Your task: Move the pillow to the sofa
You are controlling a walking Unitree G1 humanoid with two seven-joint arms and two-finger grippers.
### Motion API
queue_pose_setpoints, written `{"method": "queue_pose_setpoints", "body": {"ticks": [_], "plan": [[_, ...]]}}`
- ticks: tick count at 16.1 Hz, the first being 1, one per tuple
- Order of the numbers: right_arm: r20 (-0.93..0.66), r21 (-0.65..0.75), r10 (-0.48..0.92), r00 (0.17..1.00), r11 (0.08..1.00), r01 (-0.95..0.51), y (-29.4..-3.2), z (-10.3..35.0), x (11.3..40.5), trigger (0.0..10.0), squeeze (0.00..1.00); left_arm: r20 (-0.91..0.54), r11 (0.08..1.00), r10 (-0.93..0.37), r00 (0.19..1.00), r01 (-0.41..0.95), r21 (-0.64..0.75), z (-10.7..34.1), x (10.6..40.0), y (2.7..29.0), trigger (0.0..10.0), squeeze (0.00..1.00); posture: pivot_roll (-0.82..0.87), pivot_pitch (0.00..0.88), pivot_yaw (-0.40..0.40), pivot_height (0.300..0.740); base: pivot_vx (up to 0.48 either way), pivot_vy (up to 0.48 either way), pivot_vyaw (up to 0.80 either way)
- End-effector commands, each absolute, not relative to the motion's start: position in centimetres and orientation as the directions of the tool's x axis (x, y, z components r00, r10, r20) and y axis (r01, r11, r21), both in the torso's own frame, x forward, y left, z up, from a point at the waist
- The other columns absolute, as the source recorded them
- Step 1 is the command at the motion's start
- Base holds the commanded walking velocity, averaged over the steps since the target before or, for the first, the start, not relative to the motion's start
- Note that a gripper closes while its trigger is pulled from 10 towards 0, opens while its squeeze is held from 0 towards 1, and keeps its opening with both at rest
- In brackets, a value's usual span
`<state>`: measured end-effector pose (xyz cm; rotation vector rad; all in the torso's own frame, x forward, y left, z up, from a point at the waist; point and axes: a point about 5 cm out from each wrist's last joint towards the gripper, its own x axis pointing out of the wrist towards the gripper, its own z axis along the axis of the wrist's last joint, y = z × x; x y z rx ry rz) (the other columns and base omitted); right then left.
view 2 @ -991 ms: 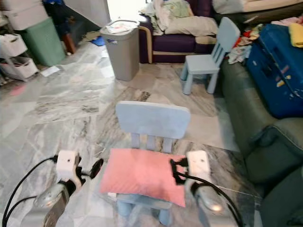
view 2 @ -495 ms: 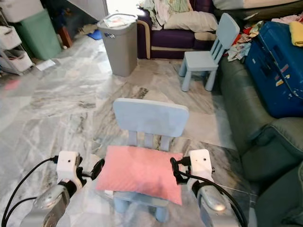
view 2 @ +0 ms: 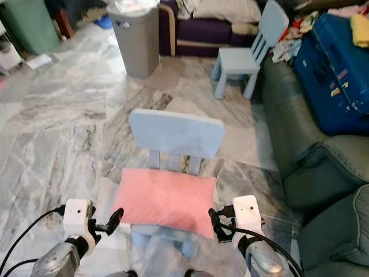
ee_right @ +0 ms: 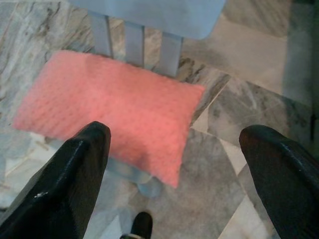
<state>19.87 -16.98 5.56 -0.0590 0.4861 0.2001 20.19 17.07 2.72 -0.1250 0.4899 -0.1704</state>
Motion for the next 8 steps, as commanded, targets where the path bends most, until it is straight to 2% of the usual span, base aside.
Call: {"method": "queue_pose_setpoints", "body": {"ticks": [1, 8], "plan": [[-0.464, -0.005, 0.188, 0.865, 0.977, -0.215, -16.8, 6.0, 19.55, 10.0, 0.0, -0.462, 0.979, -0.19, 0.866, 0.132, -0.155, 2.88, 19.83, 16.99, 10.0, 0.0, -0.06, 0.192, -0.016, 0.74, 0.0, 0.0, 0.0], [-0.485, 0.005, 0.201, 0.851, 0.974, -0.227, -16.49, 6.01, 18.89, 10.0, 0.0, -0.484, 0.979, -0.195, 0.853, 0.138, -0.152, 2.82, 19.38, 17.11, 10.0, 0.0, -0.06, 0.203, -0.014, 0.74, 0.0, 0.0, 0.0]]}}
